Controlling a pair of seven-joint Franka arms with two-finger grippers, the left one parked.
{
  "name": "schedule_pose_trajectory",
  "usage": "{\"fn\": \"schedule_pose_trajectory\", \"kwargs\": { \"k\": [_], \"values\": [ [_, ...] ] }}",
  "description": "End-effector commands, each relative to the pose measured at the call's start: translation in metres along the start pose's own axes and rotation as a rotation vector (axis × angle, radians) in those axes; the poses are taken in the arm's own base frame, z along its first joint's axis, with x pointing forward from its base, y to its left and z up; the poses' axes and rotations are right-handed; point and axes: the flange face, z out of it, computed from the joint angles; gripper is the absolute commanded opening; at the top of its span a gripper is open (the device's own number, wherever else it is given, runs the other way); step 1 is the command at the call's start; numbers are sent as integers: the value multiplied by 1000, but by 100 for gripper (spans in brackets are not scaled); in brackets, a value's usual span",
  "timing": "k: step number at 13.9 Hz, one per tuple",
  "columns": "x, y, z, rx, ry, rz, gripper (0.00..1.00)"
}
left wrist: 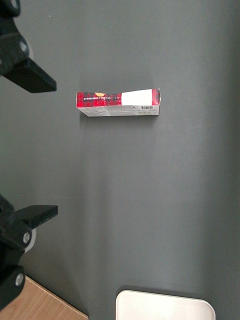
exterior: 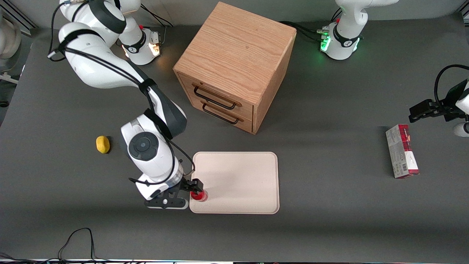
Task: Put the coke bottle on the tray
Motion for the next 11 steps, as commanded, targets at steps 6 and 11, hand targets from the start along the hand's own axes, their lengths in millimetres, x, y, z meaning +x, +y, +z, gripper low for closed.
{"fn": "schedule_pose_trajectory", "kwargs": {
  "k": [6, 11],
  "values": [
    [-65, 192, -155, -12, -168, -76, 100],
    [-131, 273, -213, 34, -172, -23, 100]
  ]
}}
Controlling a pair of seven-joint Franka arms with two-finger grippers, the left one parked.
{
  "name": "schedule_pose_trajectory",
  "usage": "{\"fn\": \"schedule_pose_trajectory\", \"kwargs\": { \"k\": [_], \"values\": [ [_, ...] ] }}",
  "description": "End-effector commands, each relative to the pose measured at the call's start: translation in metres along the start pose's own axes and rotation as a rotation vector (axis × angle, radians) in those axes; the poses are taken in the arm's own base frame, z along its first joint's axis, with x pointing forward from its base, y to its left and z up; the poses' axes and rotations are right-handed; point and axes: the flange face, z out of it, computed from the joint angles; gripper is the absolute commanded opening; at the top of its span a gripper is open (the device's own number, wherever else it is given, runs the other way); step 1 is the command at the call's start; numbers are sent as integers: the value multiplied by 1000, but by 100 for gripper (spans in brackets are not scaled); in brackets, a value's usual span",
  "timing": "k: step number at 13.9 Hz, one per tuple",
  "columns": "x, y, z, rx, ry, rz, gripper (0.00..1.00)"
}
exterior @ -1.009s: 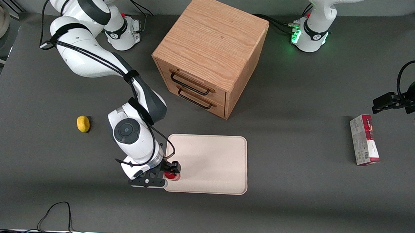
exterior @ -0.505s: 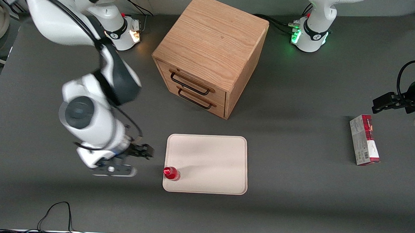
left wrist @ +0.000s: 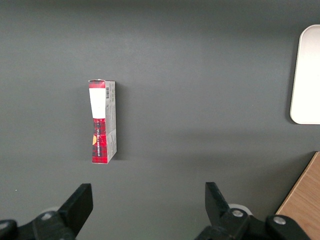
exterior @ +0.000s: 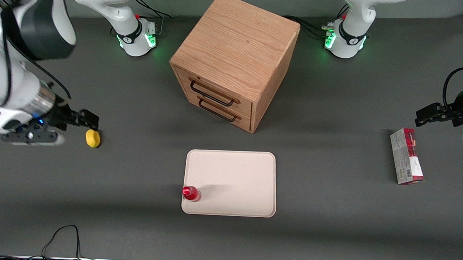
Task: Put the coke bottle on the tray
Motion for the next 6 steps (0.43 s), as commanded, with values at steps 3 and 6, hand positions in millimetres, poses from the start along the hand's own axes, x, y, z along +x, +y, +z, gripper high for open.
{"fn": "schedule_pose_trajectory", "kwargs": {
  "k": [3, 6],
  "values": [
    [-71, 39, -33, 54, 21, 31, 100],
    [-76, 42, -41, 55, 22, 35, 100]
  ]
}}
